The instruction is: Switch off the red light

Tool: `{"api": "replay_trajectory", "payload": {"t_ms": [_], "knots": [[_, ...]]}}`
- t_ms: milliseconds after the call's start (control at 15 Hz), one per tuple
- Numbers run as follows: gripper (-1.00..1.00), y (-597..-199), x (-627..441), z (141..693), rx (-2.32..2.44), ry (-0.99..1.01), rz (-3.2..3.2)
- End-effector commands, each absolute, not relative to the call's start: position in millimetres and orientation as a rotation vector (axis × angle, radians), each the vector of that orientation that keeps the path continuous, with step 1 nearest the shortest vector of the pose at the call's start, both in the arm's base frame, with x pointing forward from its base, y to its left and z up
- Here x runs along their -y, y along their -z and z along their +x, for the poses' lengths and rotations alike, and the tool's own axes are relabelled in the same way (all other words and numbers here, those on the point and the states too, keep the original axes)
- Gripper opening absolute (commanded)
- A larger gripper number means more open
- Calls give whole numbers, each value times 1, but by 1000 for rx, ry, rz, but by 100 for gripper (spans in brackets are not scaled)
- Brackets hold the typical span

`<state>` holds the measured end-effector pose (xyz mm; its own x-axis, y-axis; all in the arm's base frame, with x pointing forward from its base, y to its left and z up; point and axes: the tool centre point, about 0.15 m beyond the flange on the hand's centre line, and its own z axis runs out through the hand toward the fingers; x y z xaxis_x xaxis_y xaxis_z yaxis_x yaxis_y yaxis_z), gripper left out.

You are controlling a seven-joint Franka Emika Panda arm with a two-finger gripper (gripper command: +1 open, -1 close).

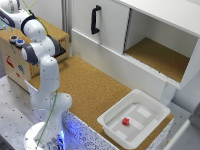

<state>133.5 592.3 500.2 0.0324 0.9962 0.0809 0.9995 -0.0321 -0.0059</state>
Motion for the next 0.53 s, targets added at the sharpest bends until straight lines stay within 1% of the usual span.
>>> {"api": "replay_trajectory", "payload": {"t_ms": [0,267,467], "knots": [[-100,-493,-624,163,2166,-171,-2352],[-100,-476,-629,177,2149,-189,-2392],[-100,-455,-631,183,2132,-248,-2373]]}}
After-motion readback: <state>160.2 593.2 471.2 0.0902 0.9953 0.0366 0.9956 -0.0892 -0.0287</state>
